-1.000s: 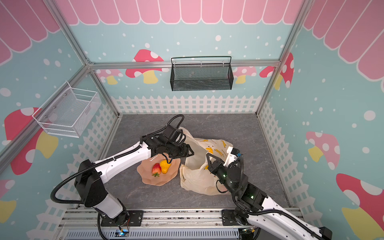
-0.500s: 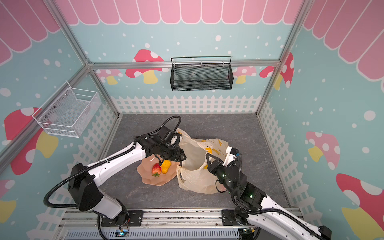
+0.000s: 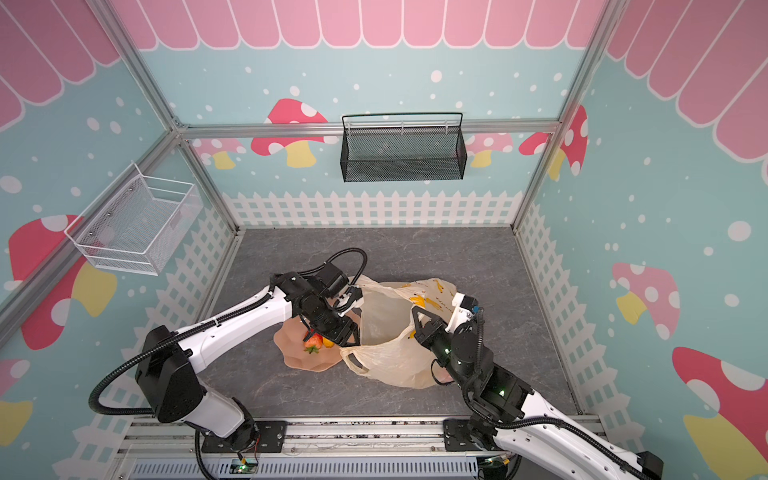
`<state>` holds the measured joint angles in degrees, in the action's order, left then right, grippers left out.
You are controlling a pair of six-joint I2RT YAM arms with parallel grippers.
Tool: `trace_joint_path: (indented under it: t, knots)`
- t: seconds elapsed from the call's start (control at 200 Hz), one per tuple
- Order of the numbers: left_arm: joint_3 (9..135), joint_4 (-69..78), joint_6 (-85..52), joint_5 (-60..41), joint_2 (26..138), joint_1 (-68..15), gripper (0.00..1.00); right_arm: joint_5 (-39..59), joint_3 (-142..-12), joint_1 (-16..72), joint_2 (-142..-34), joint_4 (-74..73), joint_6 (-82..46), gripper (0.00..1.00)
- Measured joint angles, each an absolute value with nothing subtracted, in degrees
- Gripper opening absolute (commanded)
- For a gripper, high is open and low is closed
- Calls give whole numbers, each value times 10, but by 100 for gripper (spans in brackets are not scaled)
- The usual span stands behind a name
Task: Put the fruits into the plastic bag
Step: 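Open the left gripper, release the banana, and withdraw toward the bowl, then lower the left gripper into the pink bowl and grasp the yellow lemon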
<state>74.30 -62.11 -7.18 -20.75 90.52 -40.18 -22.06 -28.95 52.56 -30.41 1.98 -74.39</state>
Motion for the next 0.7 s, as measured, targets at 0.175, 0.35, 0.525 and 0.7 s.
trace_joint_path:
  t: [0.175, 0.35, 0.525, 0.7]
  knots:
    - [732, -641, -50, -208, 893, -402, 65, -221, -289, 526, -304, 20, -744, 0]
    - [720, -644, -41, -222, 865, -401, 65, -221, -289, 526, -304, 20, -744, 0]
    - [694, -645, -41, -234, 850, -401, 64, -222, -289, 526, -304, 20, -744, 0]
    - [676, -643, -47, -239, 841, -399, 62, -225, -289, 526, -303, 20, -743, 0]
